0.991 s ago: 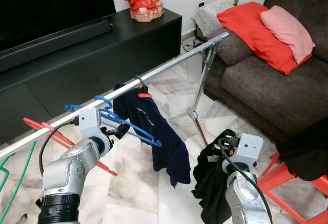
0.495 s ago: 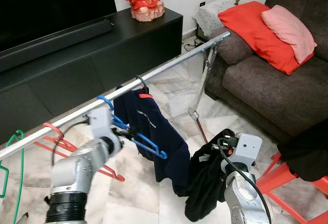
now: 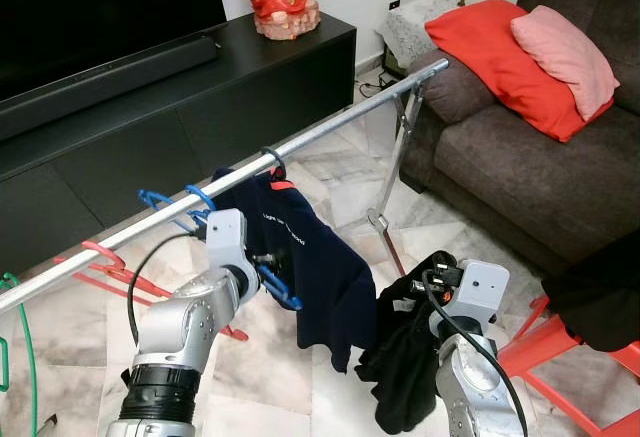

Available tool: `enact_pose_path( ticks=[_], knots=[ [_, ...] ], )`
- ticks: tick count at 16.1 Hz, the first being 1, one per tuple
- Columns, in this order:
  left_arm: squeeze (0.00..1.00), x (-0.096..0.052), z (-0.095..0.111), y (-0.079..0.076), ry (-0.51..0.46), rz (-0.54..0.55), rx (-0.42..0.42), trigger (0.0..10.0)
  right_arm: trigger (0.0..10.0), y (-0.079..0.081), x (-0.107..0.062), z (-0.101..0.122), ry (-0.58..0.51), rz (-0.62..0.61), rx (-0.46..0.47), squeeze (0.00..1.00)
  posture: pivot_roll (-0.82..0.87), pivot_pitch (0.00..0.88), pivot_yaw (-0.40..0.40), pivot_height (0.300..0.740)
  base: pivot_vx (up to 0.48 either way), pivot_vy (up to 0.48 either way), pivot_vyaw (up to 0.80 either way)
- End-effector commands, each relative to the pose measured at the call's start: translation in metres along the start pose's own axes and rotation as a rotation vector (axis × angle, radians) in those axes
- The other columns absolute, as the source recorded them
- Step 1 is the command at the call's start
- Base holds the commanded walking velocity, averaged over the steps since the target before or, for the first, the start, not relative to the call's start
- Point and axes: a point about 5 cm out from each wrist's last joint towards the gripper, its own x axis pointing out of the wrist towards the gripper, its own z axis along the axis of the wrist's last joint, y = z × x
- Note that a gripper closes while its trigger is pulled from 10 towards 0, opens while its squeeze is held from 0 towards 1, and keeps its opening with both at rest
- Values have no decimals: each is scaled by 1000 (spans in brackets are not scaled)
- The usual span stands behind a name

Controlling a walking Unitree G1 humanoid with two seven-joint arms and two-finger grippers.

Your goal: Hang hanger

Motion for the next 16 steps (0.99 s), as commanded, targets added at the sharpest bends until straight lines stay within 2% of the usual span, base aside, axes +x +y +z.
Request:
enact_pose_path(
  ticks=[1,3,6,8,10,11,13,14,16],
  knots=[
    [0,1,1,5,-20,44,73,10000,10000,5,0,0,-9,14,-2,0,1,129,77,740,0,0,0],
    [0,2,3,5,-25,73,147,10000,10000,7,0,0,-10,18,-1,0,0,117,77,740,0,0,0],
    [0,-1,1,18,-9,199,251,10000,10000,9,-1,0,-12,23,2,0,-5,116,80,740,0,0,0],
    [0,-3,2,26,-18,241,254,10000,10000,9,-2,-1,-9,24,5,0,0,118,79,740,0,0,0],
    [0,0,4,23,-48,213,136,10000,10000,12,-2,-1,-8,32,8,0,0,126,80,740,0,0,0],
    [0,2,3,21,-44,205,154,10000,10000,12,-2,-1,-9,33,10,0,0,128,82,740,0,0,0],
    [0,4,1,17,-41,180,118,10000,10000,13,-2,-2,-8,32,12,0,-1,130,83,740,0,0,0],
    [0,6,-1,8,-25,104,51,10000,10000,12,-2,-2,-7,31,12,0,-1,130,84,740,0,0,0],
    [0,5,-4,-10,-10,-29,5,10000,10000,13,-2,-3,-5,32,13,0,2,129,82,740,0,0,0]
  ],
)
